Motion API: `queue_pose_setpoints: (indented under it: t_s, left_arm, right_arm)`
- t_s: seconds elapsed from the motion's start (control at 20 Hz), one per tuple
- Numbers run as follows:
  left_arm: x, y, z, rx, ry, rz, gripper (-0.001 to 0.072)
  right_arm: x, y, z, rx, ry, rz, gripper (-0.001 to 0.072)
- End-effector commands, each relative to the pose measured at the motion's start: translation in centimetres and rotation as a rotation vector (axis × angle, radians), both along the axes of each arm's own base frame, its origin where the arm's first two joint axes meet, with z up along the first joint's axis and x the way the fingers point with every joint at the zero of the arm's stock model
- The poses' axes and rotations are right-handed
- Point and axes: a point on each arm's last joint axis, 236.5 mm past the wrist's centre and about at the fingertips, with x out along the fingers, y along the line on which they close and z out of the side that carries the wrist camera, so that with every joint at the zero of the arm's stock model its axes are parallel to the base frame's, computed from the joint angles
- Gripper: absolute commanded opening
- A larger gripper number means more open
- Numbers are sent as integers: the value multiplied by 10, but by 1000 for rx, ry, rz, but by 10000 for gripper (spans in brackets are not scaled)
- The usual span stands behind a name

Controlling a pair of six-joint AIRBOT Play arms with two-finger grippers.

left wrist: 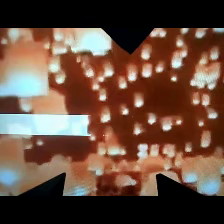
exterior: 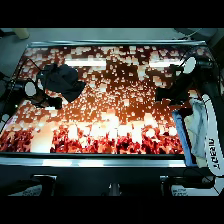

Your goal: Fold the shirts.

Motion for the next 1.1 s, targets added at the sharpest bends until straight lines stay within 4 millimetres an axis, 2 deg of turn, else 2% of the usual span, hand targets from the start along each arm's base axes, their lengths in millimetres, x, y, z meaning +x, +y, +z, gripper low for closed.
queue_pose_setpoints:
  t_s: [0.0,0.6,0.8,0.9,1.0,1.05]
  left_arm:
    - [0,0,0,0,0,0,679]
    - [0,0,0,0,-1,1,680]
    - [45,-11,7,-44,-180,-10,680]
    - [57,-13,8,-50,-224,-14,680]
    - [61,-19,1,-90,-223,17,680]
    - [74,-23,3,-107,-275,19,677]
  right_arm:
    - [0,0,0,0,-1,0,633]
    - [0,0,0,0,0,0,633]
    - [4,0,0,1,-15,-2,634]
    - [16,1,2,4,-66,-8,634]
    - [25,1,3,3,-106,-14,634]
    - [32,0,4,2,-133,-18,634]
